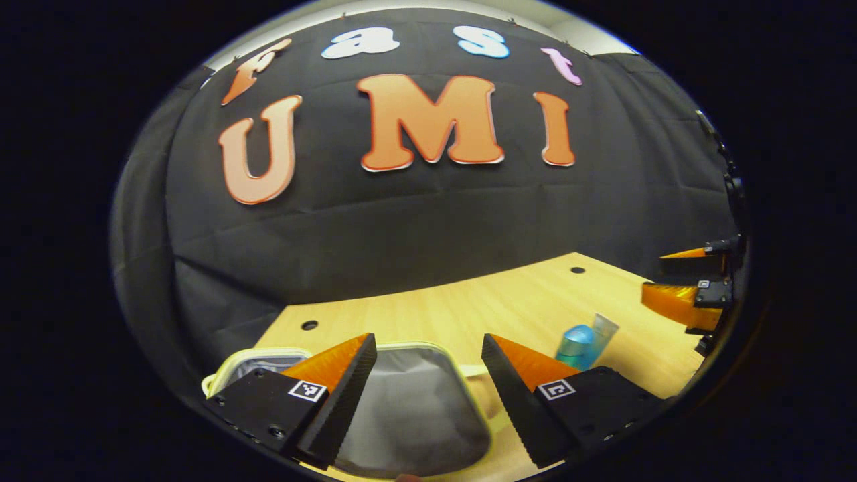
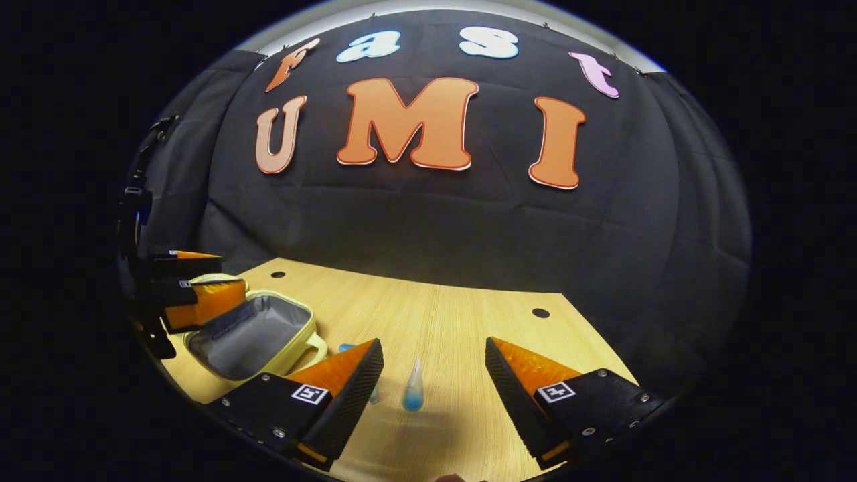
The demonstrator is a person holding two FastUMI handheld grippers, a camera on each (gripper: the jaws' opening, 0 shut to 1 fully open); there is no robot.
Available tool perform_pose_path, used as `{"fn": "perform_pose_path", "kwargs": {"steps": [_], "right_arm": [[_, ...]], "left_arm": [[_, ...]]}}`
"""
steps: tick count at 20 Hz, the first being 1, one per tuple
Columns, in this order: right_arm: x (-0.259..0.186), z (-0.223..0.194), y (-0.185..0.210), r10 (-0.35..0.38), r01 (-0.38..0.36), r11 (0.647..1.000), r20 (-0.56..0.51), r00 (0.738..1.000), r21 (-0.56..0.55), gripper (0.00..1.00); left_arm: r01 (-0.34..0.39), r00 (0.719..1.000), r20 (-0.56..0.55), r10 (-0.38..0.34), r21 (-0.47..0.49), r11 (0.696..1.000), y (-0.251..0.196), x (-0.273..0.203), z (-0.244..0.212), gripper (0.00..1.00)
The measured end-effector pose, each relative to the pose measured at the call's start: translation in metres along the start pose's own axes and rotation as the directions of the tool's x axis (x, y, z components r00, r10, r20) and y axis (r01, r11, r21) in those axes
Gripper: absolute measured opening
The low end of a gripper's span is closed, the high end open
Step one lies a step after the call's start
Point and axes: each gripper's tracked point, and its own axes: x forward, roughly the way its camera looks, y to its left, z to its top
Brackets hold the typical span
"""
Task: First open the suitcase, pack the skin care products into it, and then close the suitcase.
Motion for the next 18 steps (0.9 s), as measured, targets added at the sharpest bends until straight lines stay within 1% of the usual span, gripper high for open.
{"fn": "perform_pose_path", "kwargs": {"steps": [2,6,8,12,18], "right_arm": [[0.002,-0.011,0.004,0.028,-0.028,1.000,-0.018,0.999,-0.008,0.97],[0.009,-0.037,0.010,0.075,-0.077,0.996,-0.065,0.995,-0.037,0.98],[0.017,-0.049,0.009,0.085,-0.089,0.995,-0.086,0.993,-0.051,0.98],[0.032,-0.068,0.003,0.081,-0.088,0.995,-0.120,0.989,-0.056,0.98],[0.039,-0.093,-0.002,0.085,-0.100,0.992,-0.168,0.982,-0.079,0.98]], "left_arm": [[0.066,0.998,-0.011,-0.066,0.012,0.998,-0.032,0.004,-0.010,0.98],[0.170,0.985,-0.040,-0.169,0.011,0.985,-0.088,0.019,-0.031,0.98],[0.210,0.976,-0.062,-0.209,0.019,0.977,-0.113,0.030,-0.047,0.98],[0.262,0.959,-0.124,-0.257,0.034,0.964,-0.146,0.053,-0.075,0.99],[0.321,0.928,-0.191,-0.320,-0.028,0.947,-0.174,0.092,-0.100,0.99]]}}
